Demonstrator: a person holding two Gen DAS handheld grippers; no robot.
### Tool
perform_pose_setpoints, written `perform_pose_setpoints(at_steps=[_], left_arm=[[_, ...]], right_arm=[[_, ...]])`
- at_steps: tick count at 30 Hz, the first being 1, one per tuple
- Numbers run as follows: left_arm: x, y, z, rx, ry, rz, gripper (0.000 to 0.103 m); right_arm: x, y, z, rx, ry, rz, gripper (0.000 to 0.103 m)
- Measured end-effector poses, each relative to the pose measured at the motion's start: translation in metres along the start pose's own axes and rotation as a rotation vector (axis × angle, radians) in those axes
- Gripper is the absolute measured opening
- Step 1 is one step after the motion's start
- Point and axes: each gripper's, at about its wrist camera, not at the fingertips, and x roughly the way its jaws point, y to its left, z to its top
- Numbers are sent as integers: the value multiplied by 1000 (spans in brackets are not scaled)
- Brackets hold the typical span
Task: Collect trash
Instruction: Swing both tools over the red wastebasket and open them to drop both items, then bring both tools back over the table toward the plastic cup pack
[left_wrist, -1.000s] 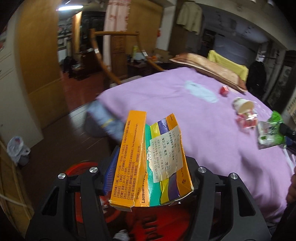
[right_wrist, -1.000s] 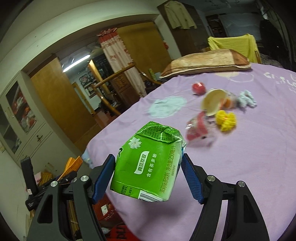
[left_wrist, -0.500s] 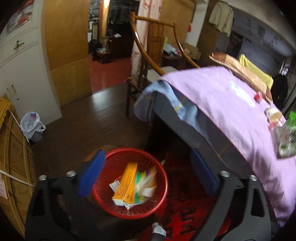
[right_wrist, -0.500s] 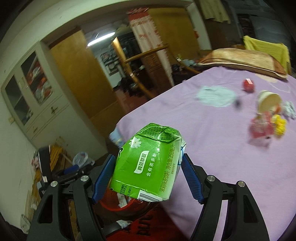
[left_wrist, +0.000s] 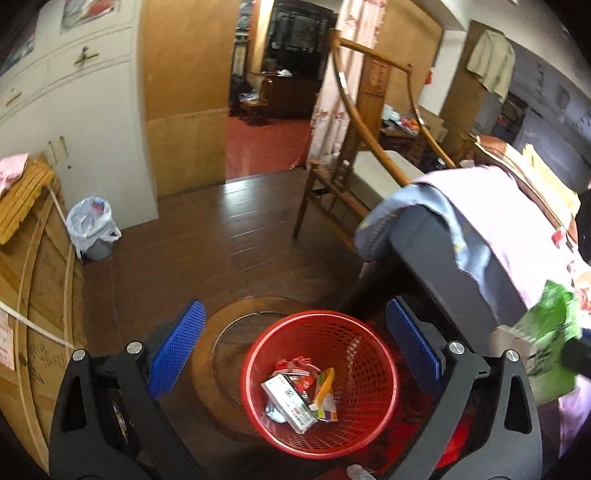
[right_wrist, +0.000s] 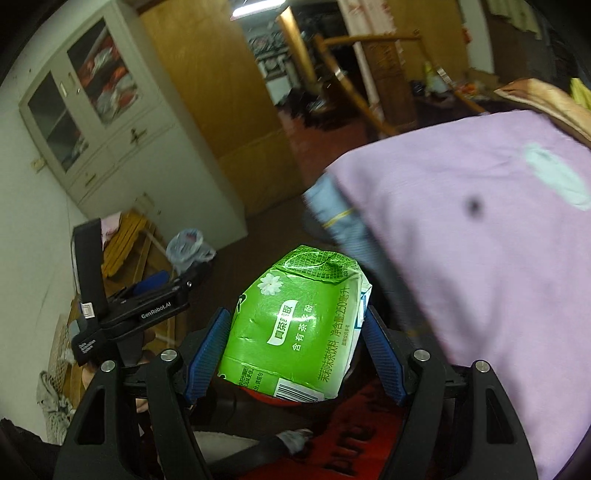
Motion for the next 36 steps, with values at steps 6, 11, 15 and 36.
perform_pose_setpoints(at_steps=[6, 11, 15, 36], left_arm=[[5, 18, 2, -24, 4, 37, 95], [5, 9, 0, -4, 8, 26, 95], [0, -8, -1, 32, 10, 4, 95], [-62, -213, -43, 434, 3, -190, 96]], right_arm=[[42, 14, 15, 38, 82, 60, 79], [27, 5, 13, 38, 45, 18, 79], [6, -10, 11, 69, -1, -2, 79], [-191, -165, -77, 329, -364, -251, 88]])
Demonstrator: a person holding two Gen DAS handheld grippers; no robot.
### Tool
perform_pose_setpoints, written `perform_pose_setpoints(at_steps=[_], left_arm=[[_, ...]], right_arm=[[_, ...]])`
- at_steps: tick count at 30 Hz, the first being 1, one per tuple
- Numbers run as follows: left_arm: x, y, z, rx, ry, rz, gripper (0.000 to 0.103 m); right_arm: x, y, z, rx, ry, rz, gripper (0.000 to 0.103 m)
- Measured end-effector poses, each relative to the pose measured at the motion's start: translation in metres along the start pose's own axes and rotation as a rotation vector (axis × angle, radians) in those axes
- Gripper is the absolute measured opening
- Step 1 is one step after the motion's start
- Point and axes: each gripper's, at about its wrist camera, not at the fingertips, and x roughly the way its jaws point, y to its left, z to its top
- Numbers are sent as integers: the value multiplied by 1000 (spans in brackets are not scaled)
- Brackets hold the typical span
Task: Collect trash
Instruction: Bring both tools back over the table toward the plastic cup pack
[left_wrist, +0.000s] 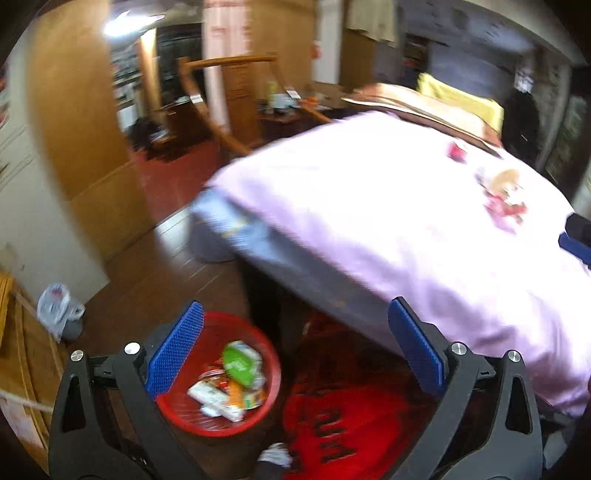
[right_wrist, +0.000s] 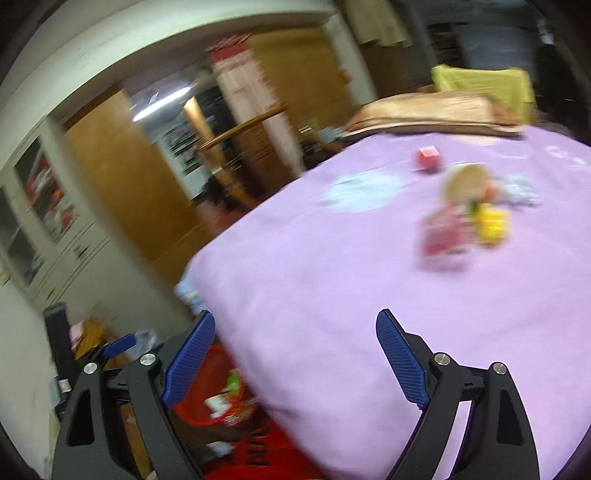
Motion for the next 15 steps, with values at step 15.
perform_pose_setpoints(at_steps=[15], left_arm=[[91, -207, 88, 320, 56, -217, 96]], right_arm=[[-41, -179, 6, 201, -145, -408, 95]])
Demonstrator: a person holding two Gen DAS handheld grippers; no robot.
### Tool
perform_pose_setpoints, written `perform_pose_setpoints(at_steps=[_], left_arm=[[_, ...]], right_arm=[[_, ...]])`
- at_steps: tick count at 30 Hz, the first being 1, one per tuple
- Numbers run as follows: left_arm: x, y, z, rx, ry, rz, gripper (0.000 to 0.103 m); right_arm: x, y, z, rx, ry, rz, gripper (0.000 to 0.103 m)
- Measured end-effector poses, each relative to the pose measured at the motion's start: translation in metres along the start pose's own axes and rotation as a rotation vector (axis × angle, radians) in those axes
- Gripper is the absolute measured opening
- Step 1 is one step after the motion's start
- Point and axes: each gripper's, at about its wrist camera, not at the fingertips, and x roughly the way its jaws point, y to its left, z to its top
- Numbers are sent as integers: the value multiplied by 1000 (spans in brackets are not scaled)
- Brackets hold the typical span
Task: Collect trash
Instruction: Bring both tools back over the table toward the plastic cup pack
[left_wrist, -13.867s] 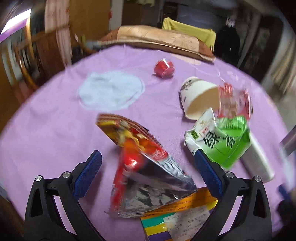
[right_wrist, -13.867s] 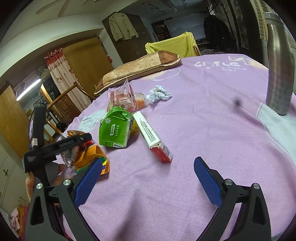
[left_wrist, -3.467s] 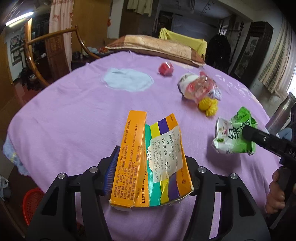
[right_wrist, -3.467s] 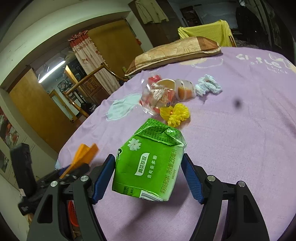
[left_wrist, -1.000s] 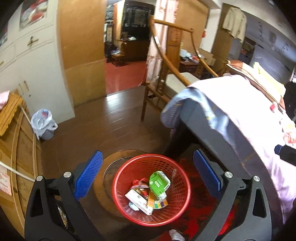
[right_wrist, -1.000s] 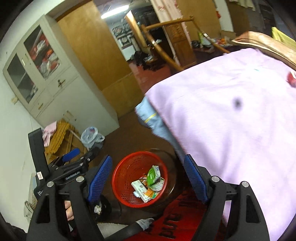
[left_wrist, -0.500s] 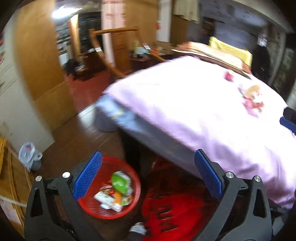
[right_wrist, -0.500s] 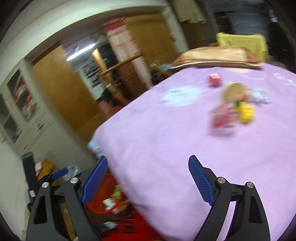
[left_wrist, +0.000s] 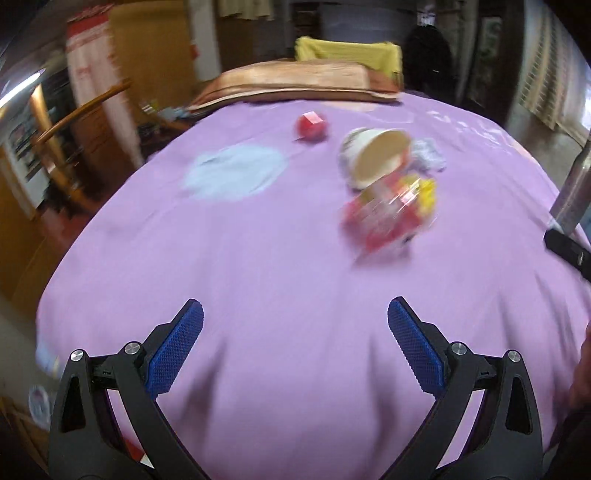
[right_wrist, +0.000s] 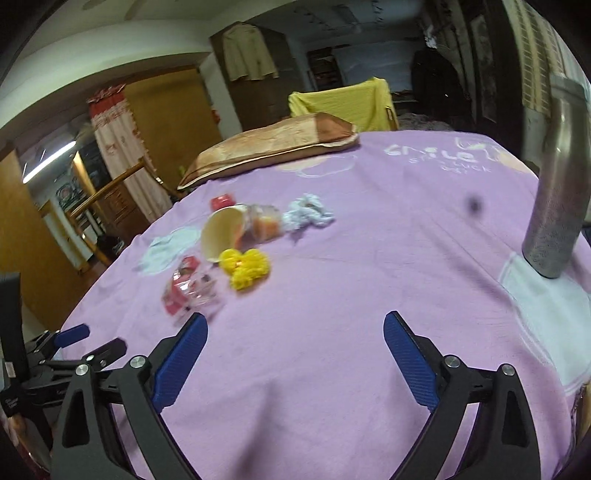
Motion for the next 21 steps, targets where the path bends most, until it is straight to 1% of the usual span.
perform_pose_setpoints(at_steps=[2, 3, 6, 8, 11, 13, 14, 16, 17, 19, 20, 21], left_arm=[[18, -20, 20, 28, -1, -44, 96], [26, -29, 28, 38, 2, -58, 96], [49, -49, 44, 70, 15, -72, 96], [64, -58, 52, 96, 27, -44, 96], [75, -48, 55, 96, 39, 32, 96], [79, -30, 56, 69, 42, 74, 96], [82, -18, 58, 40, 44, 89, 96], [86, 2, 60, -14, 48, 91, 96], [91, 15, 61, -57, 60, 84, 96], [95, 36, 62, -141, 83, 33, 96], [98, 46, 62, -190, 88, -14, 96], [100, 53, 63, -222, 89, -44, 96]], right_arm=[[7, -11, 2, 43, 11, -7, 95], [11, -16, 3, 68, 32, 4, 95], [12, -23, 3, 115, 57, 67, 95], [10, -20, 2, 117, 65, 63, 95], [9, -19, 1, 113, 68, 64, 95], [9, -17, 2, 107, 64, 57, 95], [9, -15, 1, 99, 61, 52, 95], [9, -10, 0, 74, 56, 43, 95], [9, -7, 0, 61, 57, 40, 95], [12, -1, 0, 38, 65, 49, 95], [15, 2, 0, 32, 73, 52, 95], [18, 4, 2, 27, 83, 52, 95]])
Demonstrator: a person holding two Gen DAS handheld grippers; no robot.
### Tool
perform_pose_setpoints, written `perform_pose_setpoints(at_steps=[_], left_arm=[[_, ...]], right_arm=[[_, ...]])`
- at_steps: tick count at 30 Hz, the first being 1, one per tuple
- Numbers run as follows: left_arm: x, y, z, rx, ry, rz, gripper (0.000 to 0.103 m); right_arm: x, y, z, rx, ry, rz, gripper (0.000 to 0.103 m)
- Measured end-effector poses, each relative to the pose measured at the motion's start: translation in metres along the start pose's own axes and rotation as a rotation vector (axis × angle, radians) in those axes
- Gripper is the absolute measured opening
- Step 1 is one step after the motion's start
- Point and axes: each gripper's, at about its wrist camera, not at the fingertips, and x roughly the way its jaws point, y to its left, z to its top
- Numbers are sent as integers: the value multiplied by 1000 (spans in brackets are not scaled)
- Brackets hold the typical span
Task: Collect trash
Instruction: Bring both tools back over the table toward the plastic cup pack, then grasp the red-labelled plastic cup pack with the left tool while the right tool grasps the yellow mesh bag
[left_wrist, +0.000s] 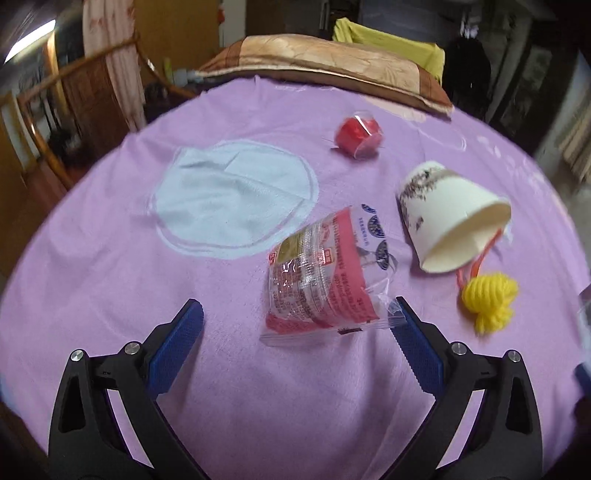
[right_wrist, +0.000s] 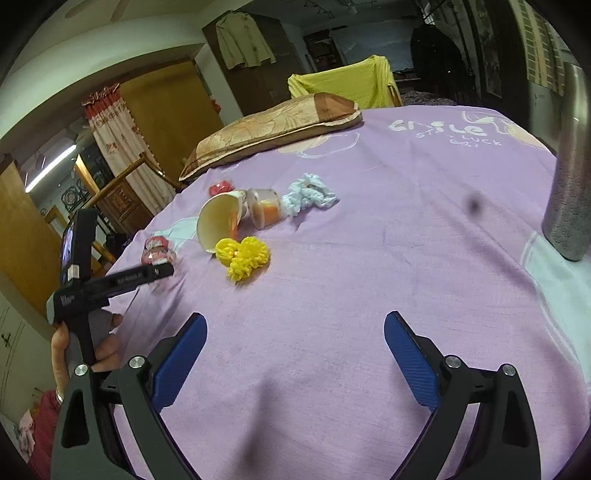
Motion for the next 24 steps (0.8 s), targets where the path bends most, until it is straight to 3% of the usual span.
perform_pose_setpoints(at_steps=[3, 11, 15, 24], left_arm=[[10, 18, 5, -92, 36, -51, 96], [9, 20, 7, -88, 29, -61, 96], [7, 25, 7, -113, 22, -95, 96], [8, 23, 8, -106, 24, -83, 96]], right_arm=[[12, 15, 11, -19, 63, 9, 95], [72, 56, 60, -9, 123, 75, 95], [100, 52, 58, -10, 136, 50, 89], [111, 50, 60, -30, 128, 80, 89]])
